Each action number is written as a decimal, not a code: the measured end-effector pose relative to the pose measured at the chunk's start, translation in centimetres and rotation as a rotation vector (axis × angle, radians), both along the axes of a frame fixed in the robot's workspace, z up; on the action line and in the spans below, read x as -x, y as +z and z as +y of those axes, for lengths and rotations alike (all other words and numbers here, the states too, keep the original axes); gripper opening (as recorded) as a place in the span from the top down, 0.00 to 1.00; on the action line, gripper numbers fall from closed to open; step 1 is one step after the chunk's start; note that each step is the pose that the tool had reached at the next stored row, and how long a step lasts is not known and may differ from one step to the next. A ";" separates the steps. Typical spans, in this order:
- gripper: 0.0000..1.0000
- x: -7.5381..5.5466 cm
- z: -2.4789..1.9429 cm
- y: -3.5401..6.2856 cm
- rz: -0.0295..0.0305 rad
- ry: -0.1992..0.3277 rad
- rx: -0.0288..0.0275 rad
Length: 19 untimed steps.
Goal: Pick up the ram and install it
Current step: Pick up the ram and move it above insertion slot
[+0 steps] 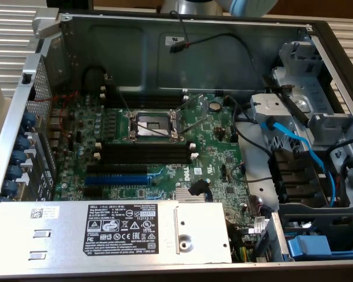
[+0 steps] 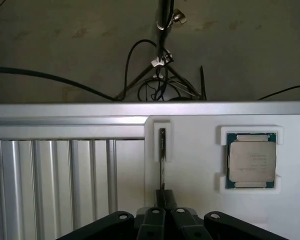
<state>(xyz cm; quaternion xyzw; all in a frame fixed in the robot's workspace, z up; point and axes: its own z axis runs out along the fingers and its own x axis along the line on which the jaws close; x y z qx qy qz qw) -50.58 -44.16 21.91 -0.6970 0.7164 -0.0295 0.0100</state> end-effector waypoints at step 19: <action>0.89 -0.5 -0.06 0.00 0.0320 0.000 -0.0042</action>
